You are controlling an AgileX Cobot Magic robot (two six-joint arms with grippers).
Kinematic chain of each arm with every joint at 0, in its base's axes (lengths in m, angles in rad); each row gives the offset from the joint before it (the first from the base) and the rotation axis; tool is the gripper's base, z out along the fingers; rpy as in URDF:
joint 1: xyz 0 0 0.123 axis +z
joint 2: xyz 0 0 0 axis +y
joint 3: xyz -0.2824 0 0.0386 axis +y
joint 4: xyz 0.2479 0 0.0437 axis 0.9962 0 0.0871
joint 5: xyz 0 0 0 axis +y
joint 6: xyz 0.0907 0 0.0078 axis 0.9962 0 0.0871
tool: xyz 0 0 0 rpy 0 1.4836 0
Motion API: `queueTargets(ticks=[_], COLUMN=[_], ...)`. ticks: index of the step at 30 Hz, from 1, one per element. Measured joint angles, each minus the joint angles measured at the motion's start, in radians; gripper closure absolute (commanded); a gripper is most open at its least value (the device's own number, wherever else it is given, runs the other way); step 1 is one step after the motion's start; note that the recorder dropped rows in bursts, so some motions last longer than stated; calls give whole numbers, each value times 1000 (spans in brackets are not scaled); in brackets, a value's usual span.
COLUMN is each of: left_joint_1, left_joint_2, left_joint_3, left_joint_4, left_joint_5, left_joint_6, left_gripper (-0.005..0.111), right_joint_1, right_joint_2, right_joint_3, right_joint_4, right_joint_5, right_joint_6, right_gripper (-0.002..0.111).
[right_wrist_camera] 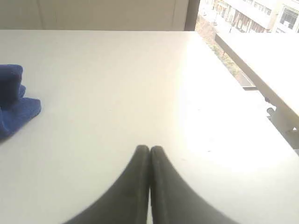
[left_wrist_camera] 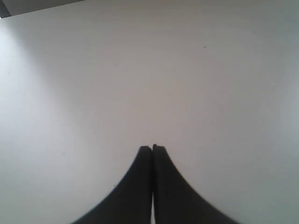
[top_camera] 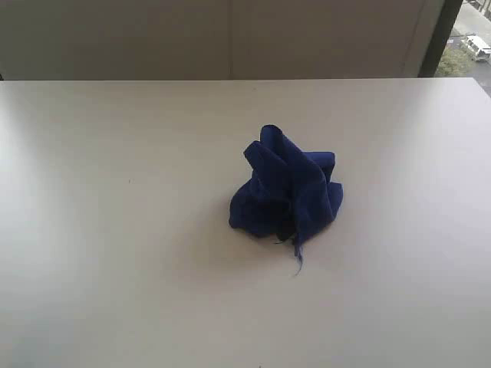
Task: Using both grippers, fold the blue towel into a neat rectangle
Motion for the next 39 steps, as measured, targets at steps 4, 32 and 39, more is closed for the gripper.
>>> queueTargets(ticks=[4,32,39], left_joint_1=[0,0,0], left_joint_2=[0,0,0], left_joint_3=[0,0,0], left_joint_4=[0,0,0], left_joint_5=[0,0,0], left_joint_6=[2,2,2], left_gripper=[107,107,107], right_joint_1=[0,0,0], right_joint_2=[0,0,0], right_joint_3=[0,4,4], right_joint_4=[0,0,0], right_joint_5=[0,-175,-533], right_joint_6=[0,0,0], right_gripper=[108,108,108])
